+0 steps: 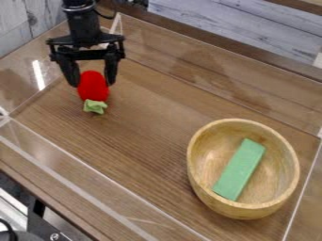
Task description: Move the red object to the right side of the table
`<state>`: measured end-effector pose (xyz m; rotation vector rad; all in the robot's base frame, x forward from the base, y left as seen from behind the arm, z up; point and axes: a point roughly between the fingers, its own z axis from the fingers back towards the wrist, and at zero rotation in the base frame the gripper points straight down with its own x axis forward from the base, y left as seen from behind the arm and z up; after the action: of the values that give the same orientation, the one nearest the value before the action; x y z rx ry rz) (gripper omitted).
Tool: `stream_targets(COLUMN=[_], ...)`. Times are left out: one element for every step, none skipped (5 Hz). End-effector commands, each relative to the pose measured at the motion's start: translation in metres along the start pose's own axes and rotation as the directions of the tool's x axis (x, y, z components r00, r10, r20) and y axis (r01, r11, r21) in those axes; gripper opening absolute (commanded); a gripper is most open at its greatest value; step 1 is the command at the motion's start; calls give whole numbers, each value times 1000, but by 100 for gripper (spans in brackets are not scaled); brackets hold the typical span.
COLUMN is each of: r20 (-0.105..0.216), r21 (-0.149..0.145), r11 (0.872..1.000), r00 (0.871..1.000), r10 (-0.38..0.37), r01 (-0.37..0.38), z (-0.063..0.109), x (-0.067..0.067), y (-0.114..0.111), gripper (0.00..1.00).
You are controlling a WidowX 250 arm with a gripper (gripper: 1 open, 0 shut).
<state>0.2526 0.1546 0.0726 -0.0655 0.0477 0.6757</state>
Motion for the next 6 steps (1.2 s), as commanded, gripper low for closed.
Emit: stream_targets(r20=[29,28,26,24,23,23], r21=[-1,3,4,7,7,19], r11=[999,999,999,993,985,992], r00=[999,998,998,993,985,992], r10=[43,48,54,116,170,128], r01=[-43,-48,-54,-116,-170,-128], z=[3,-4,-7,-23,-36,-34], x=[3,17,31,37,44,36], y=[8,7,5,15,26,18], gripper=[100,100,100,100,100,100])
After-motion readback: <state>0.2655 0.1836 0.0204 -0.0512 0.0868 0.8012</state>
